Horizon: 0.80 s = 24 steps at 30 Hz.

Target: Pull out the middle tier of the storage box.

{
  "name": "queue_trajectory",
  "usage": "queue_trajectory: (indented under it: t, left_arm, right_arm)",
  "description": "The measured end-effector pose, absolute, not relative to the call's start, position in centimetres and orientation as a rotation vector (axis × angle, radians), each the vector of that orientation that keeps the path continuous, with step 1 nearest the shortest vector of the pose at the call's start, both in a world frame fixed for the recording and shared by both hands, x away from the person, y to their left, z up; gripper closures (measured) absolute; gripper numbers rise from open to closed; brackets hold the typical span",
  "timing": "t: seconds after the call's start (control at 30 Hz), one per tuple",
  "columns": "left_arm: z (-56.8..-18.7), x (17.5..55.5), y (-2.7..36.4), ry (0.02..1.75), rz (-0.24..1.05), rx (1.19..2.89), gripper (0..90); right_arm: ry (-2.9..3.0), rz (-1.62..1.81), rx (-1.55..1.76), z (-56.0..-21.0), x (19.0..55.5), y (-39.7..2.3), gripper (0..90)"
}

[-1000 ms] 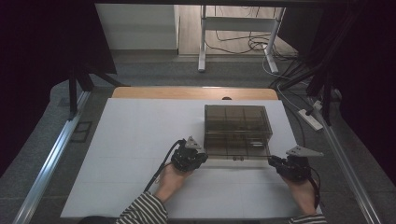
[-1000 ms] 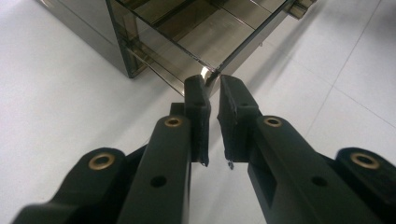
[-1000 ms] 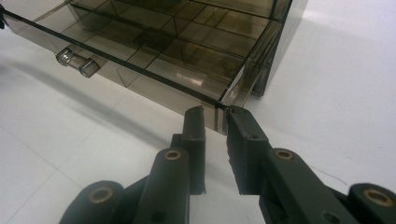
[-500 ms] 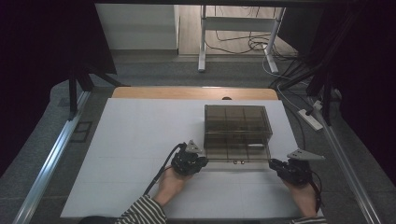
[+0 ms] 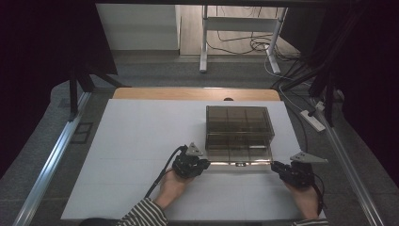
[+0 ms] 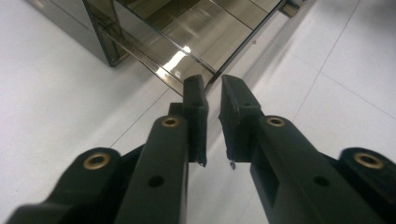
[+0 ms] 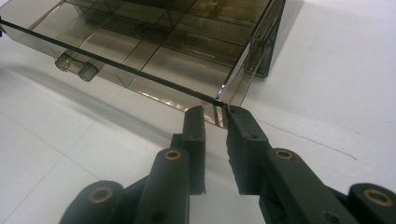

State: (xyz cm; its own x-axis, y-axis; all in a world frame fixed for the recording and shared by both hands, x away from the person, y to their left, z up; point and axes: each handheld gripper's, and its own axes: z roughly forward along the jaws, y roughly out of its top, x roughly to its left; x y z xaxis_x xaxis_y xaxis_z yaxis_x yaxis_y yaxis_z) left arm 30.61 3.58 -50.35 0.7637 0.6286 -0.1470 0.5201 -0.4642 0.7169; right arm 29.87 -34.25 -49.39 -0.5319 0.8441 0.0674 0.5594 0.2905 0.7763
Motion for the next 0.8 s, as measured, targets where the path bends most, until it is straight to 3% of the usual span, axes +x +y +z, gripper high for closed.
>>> queue_trajectory:
  t: [0.23, 0.5, 0.8]
  left_arm:
    - [-50.0, 30.3, 4.9, 0.887, 0.184, 2.134, 59.6]
    - [-49.2, 29.5, 7.5, 0.930, 0.239, 2.065, 50.1]
    - [-49.0, 28.4, 10.0, 0.946, 0.269, 2.002, 47.3]
  right_arm:
    - [2.195, 1.132, 1.280, -49.4, 29.4, -34.2, 69.6]
    - [2.160, 1.155, 1.297, -49.4, 28.6, -34.0, 60.7]
    - [2.129, 1.166, 1.307, -49.4, 28.0, -34.1, 56.2]
